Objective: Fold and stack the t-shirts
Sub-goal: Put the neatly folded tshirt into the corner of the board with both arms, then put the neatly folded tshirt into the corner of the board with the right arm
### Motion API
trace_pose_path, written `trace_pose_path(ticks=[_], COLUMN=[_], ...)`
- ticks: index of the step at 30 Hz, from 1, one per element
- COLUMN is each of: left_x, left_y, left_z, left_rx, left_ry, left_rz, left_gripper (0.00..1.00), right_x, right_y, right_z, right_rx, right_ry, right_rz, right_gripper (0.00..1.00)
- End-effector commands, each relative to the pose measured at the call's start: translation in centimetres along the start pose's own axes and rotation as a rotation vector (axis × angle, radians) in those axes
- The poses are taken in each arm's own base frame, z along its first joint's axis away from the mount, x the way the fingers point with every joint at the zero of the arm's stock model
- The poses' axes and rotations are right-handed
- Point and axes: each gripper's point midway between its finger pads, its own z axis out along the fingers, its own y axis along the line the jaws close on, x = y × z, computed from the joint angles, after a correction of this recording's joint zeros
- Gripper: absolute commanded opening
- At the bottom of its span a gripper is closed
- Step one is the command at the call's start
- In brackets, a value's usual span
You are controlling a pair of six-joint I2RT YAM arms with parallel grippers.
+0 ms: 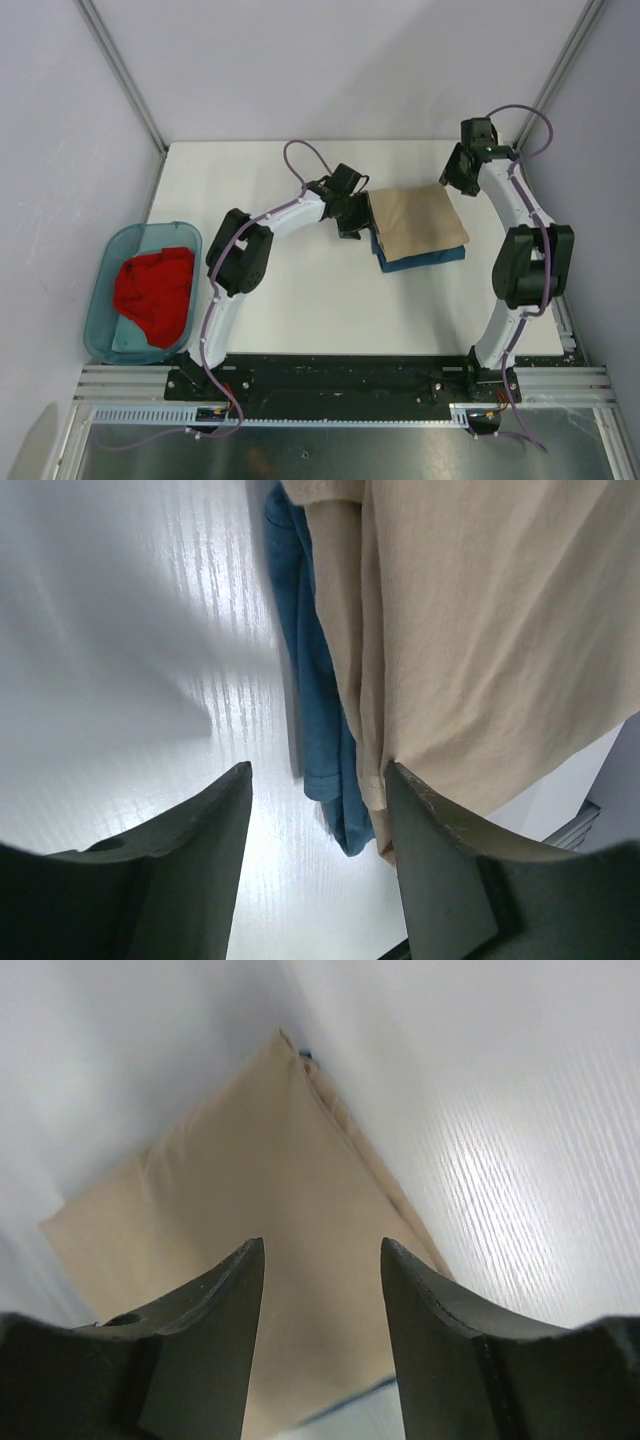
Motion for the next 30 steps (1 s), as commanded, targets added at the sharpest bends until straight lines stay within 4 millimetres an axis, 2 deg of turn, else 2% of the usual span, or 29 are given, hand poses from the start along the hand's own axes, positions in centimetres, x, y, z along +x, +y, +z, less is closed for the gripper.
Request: trace_pose_path(ticks=[1, 7, 11, 14, 24, 30], left_x=[-2.0, -2.2, -2.2, -2.0, -1.0, -0.7], left_y=[-1.6, 0.4, 1.7, 2.8, 5.7, 6.7], left_z=[-2.9, -5.5, -7.7, -9.2, -13.1, -14.2], left_rx=[0.043, 0.007, -0.009, -0.022, -0.036, -0.035], left_ry=[-0.071, -0.105, -0.132, -0.146, -0.186, -0.198], left_rz=[0.054, 0.046, 0.047, 0.042, 0.028, 0.021], left_gripper=[0.59, 0.59, 0.59, 0.59, 0.6, 0.59], right_x=[1.9, 8.7, 12.2, 14.4, 21.8, 23.7], right_y=[1.1, 3.4, 5.6, 6.5, 7.1, 6.6], right_z=[-3.2, -3.4, -4.2, -4.6, -3.3, -3.3], right_rx=[-0.078, -0.117, -0.131, -0.113, -0.12, -0.115], right_ry=[-0.002, 0.084, 0.109, 0.126, 0.265, 0.29], right_rz=[0.036, -0.026, -0.067, -0.059, 0.066, 0.126], right_gripper=[0.54, 0.54, 0.54, 0.53, 0.52, 0.53])
